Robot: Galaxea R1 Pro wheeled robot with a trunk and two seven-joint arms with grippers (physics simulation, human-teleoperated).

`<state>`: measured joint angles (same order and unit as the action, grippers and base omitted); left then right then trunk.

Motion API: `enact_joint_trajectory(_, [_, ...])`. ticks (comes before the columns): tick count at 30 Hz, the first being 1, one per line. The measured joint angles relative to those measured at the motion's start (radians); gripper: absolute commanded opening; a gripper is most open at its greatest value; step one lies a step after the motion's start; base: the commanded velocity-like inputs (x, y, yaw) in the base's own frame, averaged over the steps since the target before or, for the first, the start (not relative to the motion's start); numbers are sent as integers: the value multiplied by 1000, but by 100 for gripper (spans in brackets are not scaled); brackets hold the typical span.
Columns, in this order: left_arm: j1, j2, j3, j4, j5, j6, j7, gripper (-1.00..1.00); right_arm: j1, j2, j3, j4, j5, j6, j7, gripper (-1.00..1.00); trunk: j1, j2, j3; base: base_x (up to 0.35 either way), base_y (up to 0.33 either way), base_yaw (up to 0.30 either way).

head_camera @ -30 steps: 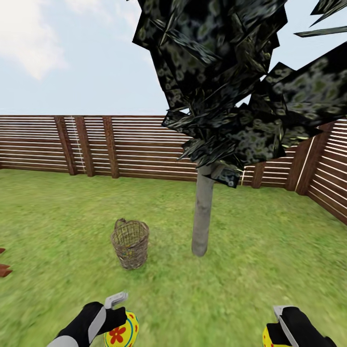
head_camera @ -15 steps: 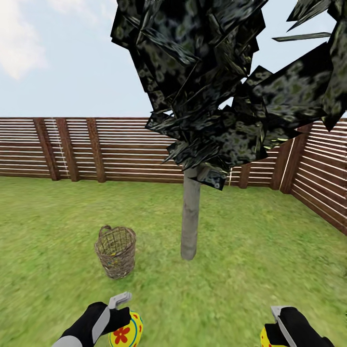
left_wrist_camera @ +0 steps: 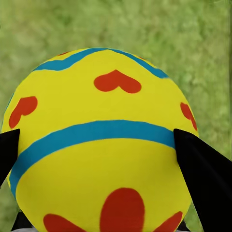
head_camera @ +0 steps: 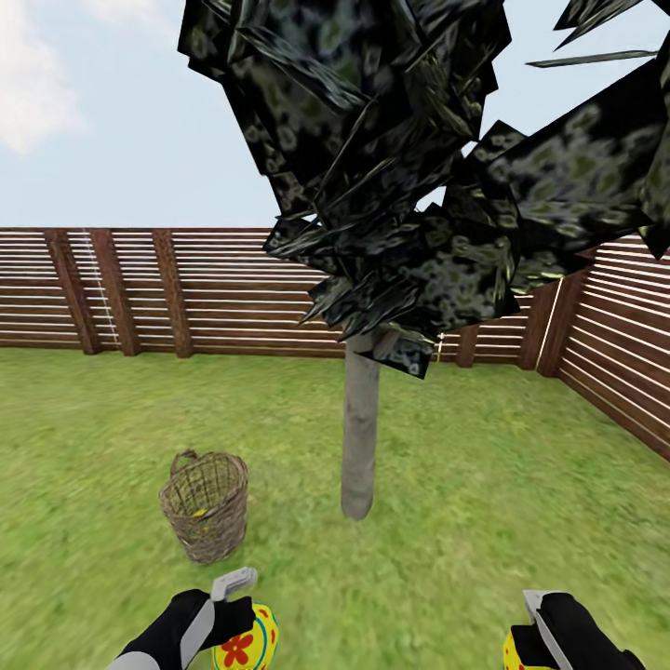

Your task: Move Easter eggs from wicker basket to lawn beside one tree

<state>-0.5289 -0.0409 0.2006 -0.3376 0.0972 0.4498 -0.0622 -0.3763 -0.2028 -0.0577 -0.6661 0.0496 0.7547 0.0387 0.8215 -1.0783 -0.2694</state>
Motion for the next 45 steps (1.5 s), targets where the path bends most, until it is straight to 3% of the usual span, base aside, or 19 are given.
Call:
enact_joint_trajectory(4, [0,0,2,0,3,-8,0,-100,0,0,0,0,-1,0,0,-100,0,0,0,15,-3,0])
enact_joint_trajectory(45, [0,0,5,0,4,-3,1,-100,0,-1,3,-1,1,-5,-1,-100,157,-287,-129,0,0,0])
